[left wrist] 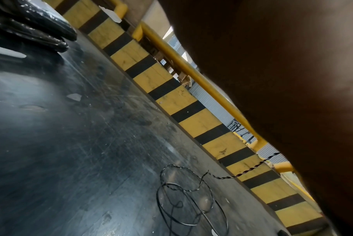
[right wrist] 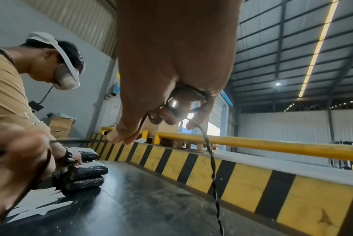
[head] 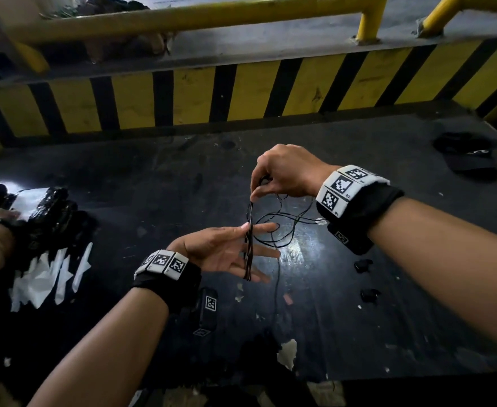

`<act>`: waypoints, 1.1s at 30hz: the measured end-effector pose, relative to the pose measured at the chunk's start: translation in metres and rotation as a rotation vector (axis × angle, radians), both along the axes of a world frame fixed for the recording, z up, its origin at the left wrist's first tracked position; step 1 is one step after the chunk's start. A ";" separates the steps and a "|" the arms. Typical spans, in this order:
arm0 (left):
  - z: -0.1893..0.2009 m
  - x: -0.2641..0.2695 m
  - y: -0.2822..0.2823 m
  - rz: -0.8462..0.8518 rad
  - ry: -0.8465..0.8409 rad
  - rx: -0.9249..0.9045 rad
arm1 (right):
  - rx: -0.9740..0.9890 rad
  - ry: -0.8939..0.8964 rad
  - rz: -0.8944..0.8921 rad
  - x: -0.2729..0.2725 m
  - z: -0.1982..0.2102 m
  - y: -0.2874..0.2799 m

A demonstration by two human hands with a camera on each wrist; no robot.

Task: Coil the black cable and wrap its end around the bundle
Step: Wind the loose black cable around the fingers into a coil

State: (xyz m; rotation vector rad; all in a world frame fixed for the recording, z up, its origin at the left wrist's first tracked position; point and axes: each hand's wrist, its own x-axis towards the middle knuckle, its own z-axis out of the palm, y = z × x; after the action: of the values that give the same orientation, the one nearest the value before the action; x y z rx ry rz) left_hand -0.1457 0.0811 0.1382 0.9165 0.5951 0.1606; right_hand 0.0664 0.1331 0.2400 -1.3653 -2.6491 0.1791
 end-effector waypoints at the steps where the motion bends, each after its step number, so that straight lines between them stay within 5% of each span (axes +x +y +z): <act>1: 0.003 0.000 -0.001 -0.014 -0.004 0.012 | -0.022 0.023 -0.002 0.002 -0.004 0.001; 11: 0.034 0.004 -0.008 0.005 -0.423 0.022 | -0.560 0.675 -0.059 0.021 -0.077 -0.022; 17: 0.044 0.004 0.008 0.140 -0.541 0.124 | -0.718 0.799 -0.048 0.003 -0.115 -0.064; 23: 0.043 -0.008 0.027 0.247 -0.545 0.118 | -0.635 0.518 -0.033 -0.010 -0.117 -0.097; 33: 0.001 -0.027 0.032 0.330 -0.068 0.050 | -0.543 0.156 0.047 -0.015 -0.102 -0.091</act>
State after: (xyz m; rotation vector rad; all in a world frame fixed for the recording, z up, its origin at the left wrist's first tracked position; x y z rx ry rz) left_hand -0.1722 0.1127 0.1388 0.8531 0.6791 0.5033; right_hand 0.0513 0.0424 0.1382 -1.3453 -2.5997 1.0282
